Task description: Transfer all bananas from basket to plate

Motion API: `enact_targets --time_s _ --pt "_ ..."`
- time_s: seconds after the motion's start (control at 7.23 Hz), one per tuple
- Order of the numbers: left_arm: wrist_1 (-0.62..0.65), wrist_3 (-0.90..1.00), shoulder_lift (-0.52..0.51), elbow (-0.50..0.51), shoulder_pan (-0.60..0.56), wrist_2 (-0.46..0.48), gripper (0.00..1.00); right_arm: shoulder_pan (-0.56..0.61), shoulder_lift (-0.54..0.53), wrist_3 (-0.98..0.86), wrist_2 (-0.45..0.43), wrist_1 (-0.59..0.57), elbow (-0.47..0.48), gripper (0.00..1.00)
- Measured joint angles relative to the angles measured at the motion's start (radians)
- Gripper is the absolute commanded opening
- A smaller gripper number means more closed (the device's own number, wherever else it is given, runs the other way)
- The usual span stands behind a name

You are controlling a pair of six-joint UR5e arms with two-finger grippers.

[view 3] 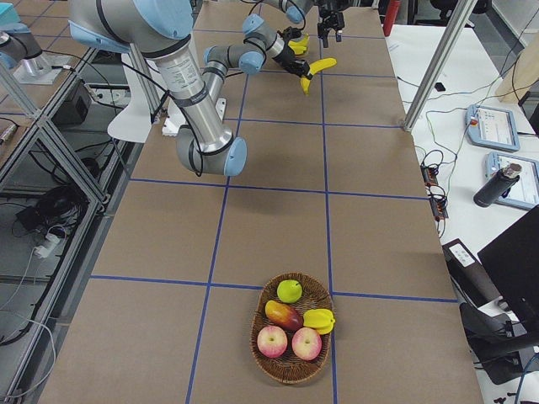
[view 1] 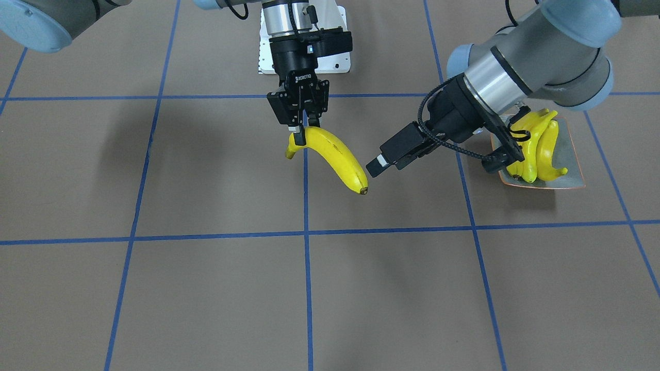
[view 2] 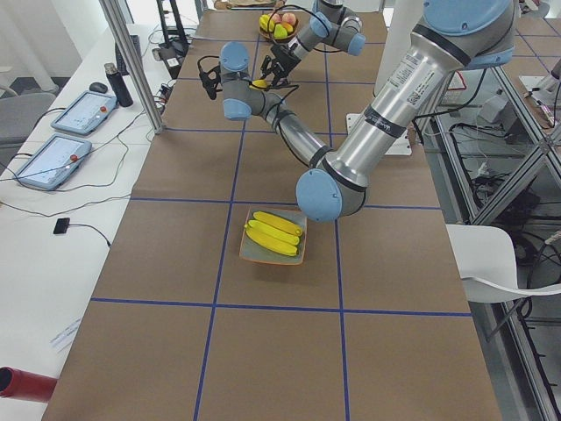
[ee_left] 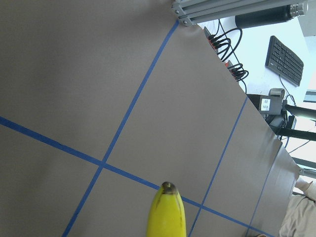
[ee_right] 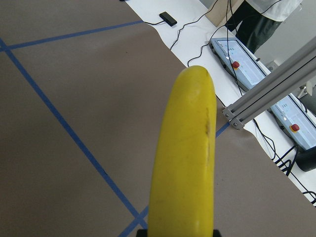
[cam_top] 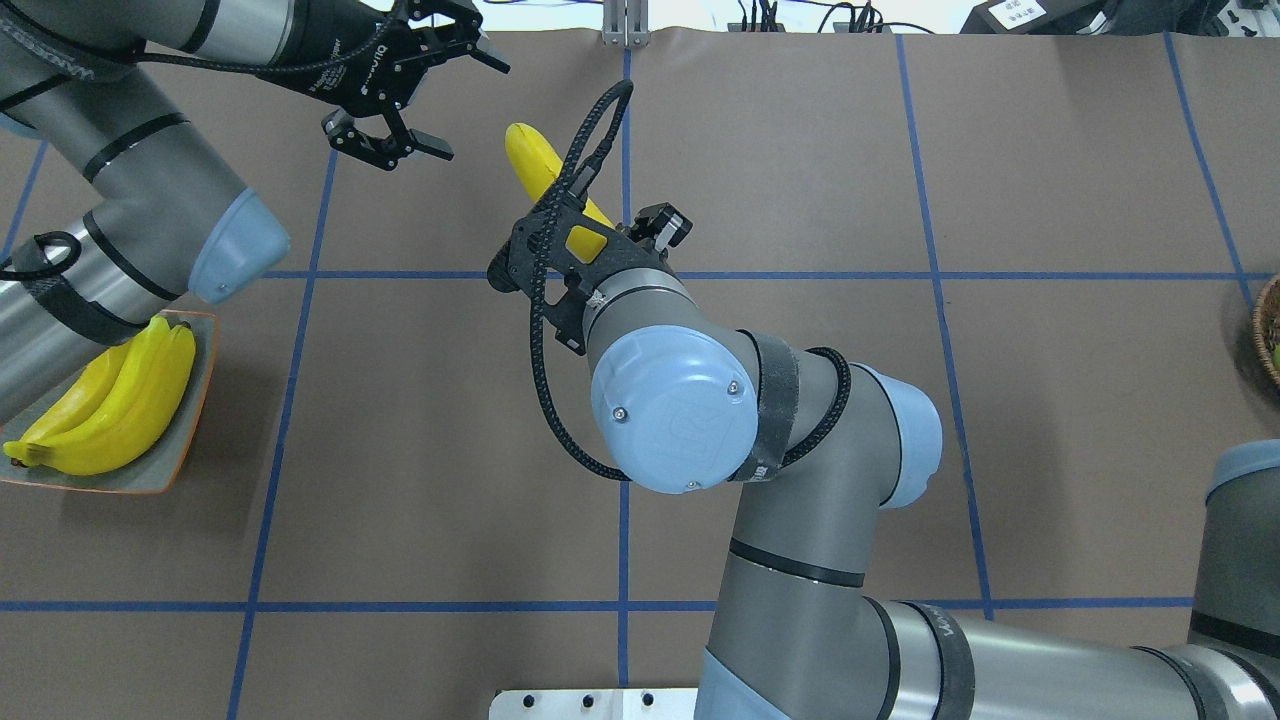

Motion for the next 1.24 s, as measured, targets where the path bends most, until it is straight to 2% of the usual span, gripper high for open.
enact_targets --time_s 0.41,0.55,0.69,0.83,0.97,1.24 --pt "-0.002 -0.002 -0.008 0.006 0.04 0.014 0.99 -0.005 0.031 0.0 -0.005 -0.01 -0.006 0.0" --pt "-0.002 0.0 -0.009 0.007 0.056 0.031 0.94 -0.005 0.035 0.0 -0.005 -0.01 -0.008 0.0" --pt "-0.003 0.003 -0.009 0.006 0.071 0.051 0.77 -0.005 0.036 0.0 -0.005 -0.01 -0.009 0.0" --pt "-0.003 0.003 -0.008 0.002 0.08 0.061 0.31 -0.005 0.036 0.0 -0.006 -0.01 -0.009 0.0" --pt "-0.005 0.003 -0.006 -0.003 0.084 0.064 0.0 -0.005 0.036 0.0 -0.006 -0.009 -0.009 0.0" --pt "-0.01 0.01 -0.003 -0.008 0.086 0.066 0.0 -0.005 0.036 0.0 -0.007 -0.01 -0.007 0.0"
